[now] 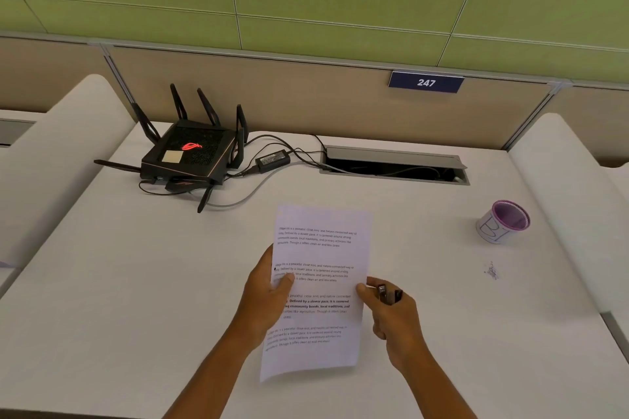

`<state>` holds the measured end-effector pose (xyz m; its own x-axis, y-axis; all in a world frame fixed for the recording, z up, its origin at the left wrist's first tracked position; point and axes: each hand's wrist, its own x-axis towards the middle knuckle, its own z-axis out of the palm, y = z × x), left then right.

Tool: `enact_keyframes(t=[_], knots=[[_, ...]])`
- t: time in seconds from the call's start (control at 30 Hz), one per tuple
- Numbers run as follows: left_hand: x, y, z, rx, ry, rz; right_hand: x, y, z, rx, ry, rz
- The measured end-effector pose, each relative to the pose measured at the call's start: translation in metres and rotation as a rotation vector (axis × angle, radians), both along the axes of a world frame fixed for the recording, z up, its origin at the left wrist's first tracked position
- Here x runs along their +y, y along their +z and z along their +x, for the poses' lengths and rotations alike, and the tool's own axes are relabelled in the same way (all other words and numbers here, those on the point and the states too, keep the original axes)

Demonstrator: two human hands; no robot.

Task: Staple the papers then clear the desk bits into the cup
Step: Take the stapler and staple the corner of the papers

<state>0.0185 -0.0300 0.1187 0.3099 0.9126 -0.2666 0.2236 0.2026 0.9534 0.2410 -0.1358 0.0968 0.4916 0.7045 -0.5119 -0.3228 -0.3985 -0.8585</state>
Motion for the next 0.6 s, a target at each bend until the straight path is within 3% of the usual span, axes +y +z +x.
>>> enact_keyframes(t=[0.27, 0.6], knots=[[0.038, -0.019, -0.003, -0.11, 0.069, -0.164, 0.023, -0.015, 0.003, 0.042, -0.042, -0.02], [0.096, -0.061, 0.0, 0.007, 0.037, -0.198, 0.089, -0.033, 0.012, 0.044, -0.14, -0.086]])
